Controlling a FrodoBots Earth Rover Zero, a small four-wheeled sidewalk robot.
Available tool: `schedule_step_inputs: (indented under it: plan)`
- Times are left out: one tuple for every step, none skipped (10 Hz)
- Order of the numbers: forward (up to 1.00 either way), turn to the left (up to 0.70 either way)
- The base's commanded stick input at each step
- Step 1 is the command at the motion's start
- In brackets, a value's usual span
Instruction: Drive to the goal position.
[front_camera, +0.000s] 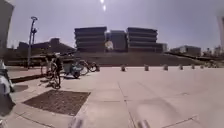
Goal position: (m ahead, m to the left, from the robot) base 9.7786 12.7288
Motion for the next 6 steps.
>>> schedule_step_inputs:
  plan:
    - [1.00,0.00]
    - [1.00,0.00]
    - [1.00,0.00]
    - [1.00,0.00]
    - [1.00,0.00]
    - [1.00,0.00]
